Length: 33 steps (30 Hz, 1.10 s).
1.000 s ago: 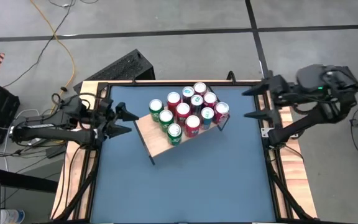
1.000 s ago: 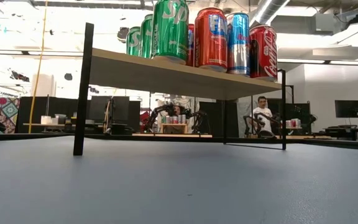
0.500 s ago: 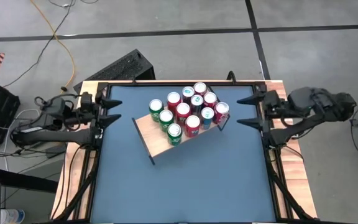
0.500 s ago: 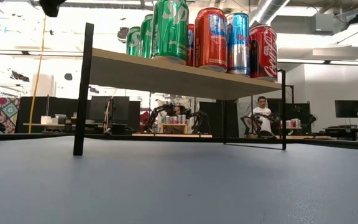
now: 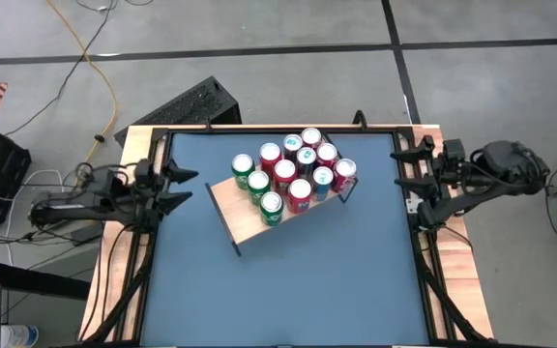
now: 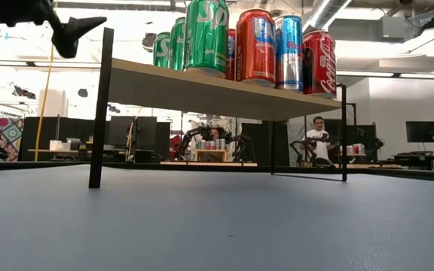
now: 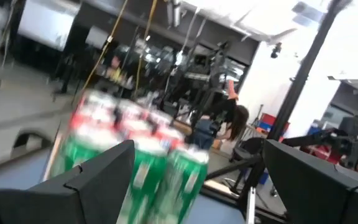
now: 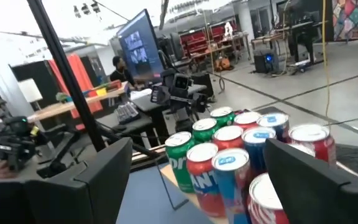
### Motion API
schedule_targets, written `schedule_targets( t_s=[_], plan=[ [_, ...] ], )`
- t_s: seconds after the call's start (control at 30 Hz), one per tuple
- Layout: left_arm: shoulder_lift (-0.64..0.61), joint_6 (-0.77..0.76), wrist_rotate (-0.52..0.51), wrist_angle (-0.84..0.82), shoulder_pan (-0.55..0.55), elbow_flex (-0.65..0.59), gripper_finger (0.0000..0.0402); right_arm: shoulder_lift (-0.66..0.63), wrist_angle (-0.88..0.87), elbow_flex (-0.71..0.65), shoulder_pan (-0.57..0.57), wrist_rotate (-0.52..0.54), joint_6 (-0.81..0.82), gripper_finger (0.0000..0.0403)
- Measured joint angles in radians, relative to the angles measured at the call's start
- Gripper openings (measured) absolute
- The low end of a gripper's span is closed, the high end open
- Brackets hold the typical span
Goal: Place canned beverage on shelf
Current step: Return to Home Position
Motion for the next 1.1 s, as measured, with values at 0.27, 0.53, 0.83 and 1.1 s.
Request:
schedule_targets(
  t_s=[0.27, 0.53, 0.83, 1.1],
  plan=[
    [-0.124, -0.081, -0.156, 0.003, -0.095, -0.128, 0.0341, -0.173, 0.026, -0.150, 0.000, 0.001, 0.066, 0.0347],
    [-0.164, -0.145, -0.281, -0.117, -0.172, -0.143, 0.0341, -0.370, 0.026, -0.276, -0.001, 0.029, 0.095, 0.0347],
    [-0.197, -0.179, -0.014, -0.073, -0.222, -0.110, 0.0341, -0.425, -0.043, -0.305, -0.013, 0.097, 0.121, 0.0347],
    [-0.194, -0.091, 0.062, -0.074, -0.225, -0.158, 0.0341, -0.432, 0.015, -0.448, -0.026, 0.040, 0.159, 0.0347]
  ],
)
